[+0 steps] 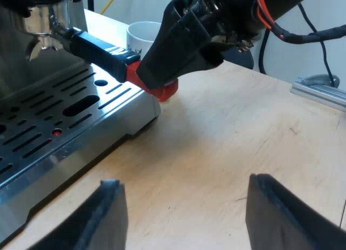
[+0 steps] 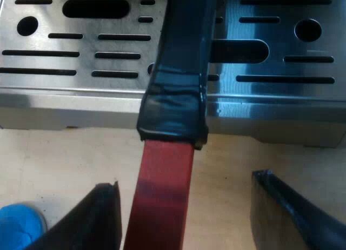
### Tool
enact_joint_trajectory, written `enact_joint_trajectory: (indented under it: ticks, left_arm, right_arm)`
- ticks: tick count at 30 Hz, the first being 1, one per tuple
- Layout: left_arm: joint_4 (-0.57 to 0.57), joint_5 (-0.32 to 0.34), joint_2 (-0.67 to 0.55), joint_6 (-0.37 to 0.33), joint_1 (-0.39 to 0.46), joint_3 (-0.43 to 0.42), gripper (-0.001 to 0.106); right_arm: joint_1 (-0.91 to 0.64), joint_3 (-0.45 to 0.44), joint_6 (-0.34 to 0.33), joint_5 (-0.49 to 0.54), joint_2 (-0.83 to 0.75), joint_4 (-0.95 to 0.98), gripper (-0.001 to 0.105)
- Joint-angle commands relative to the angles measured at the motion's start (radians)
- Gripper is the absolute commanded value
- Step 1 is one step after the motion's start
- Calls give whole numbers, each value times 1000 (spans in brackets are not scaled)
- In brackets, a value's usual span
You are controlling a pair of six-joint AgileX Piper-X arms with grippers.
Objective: Grind coffee beans and then tamp
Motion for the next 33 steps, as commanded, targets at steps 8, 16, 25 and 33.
enact_joint_trajectory:
  ticks: [8, 16, 25, 33]
  left_arm:
    - [-11, 3, -5, -8, -6, -12, 51]
    - [-11, 3, -5, -8, -6, -12, 51]
    - [-11, 3, -5, -8, -6, -12, 51]
    - [-11, 3, -5, -8, -6, -12, 51]
  right_arm:
    - [-2, -5, 3, -5, 62, 2, 55]
    - [-2, 1, 20, 31, 79, -36, 55]
    - [-2, 49, 20, 38, 79, -119, 55]
    - [-2, 53, 20, 44, 79, -119, 55]
